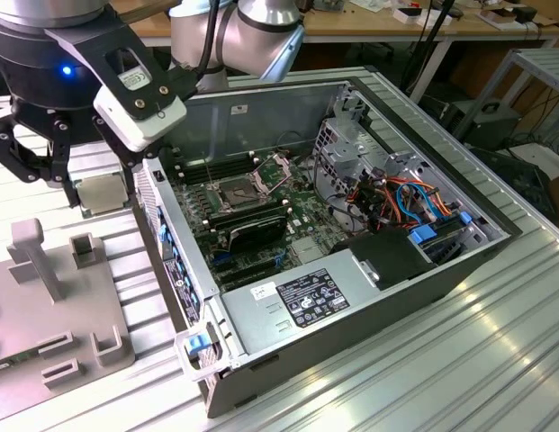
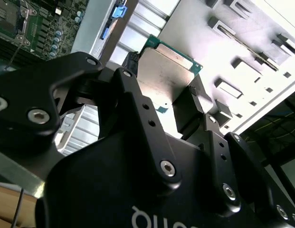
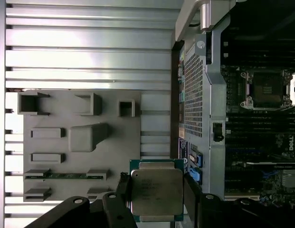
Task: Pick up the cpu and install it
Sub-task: 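Pick up the cpu and move it towards the insertion slot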
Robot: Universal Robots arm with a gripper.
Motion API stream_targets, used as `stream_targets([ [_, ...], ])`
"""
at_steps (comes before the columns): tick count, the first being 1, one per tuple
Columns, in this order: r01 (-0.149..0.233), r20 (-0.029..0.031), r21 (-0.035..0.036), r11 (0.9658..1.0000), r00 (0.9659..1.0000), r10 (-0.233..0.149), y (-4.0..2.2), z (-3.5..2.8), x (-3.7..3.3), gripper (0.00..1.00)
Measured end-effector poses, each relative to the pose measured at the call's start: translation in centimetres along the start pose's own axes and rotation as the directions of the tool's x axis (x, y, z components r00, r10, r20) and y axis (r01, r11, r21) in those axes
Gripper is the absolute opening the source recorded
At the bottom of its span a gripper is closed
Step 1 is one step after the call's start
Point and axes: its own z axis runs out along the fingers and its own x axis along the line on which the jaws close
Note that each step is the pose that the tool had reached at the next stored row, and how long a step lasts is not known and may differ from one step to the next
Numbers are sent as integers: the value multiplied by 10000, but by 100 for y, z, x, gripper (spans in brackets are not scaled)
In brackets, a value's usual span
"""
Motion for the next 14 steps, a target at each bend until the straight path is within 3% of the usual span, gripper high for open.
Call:
stream_targets([
  [13,1,0,0,10000,10000,-1,-3,5,-178,55],
  [14,0,0,0,10000,10000,0,-4,8,-298,55],
])
